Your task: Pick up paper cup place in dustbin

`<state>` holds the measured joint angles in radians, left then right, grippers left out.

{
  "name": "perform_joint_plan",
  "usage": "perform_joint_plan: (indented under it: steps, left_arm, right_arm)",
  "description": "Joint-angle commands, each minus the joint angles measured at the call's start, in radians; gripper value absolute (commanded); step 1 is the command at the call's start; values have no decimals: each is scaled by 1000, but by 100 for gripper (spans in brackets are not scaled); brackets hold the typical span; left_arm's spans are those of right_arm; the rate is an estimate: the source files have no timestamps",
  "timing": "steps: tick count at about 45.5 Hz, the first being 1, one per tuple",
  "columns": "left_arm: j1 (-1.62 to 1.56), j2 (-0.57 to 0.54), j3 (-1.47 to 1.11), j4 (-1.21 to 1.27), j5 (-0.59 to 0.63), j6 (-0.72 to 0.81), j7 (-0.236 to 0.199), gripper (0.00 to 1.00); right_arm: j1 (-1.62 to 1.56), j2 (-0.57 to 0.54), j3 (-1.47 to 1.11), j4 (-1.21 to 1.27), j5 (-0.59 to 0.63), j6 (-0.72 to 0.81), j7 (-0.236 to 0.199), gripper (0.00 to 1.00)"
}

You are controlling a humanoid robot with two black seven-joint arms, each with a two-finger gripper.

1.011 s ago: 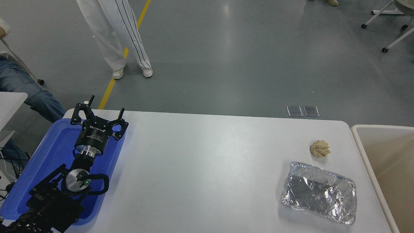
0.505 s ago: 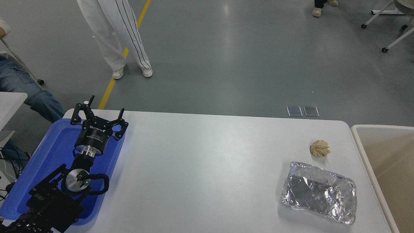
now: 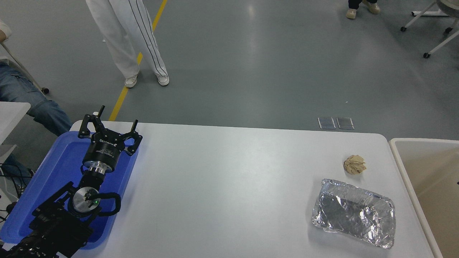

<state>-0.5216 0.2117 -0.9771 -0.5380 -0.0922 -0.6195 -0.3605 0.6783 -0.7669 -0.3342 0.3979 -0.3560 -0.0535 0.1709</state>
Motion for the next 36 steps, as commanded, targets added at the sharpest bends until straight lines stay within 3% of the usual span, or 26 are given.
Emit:
perform_joint_plan:
  steps: [1,16,36]
  left_arm:
    - [0,0,0,0,0,0,0,100]
    - [0,0,0,1,0,0,0,100]
    - [0,0,0,1,0,0,0,100]
  right_arm:
    - [55,-126,-3,199,0,1,-1,100]
    - [196,-229,-210,341,-6,159,-2,100]
    - [547,-227,-591,380,-20,464,-2,100]
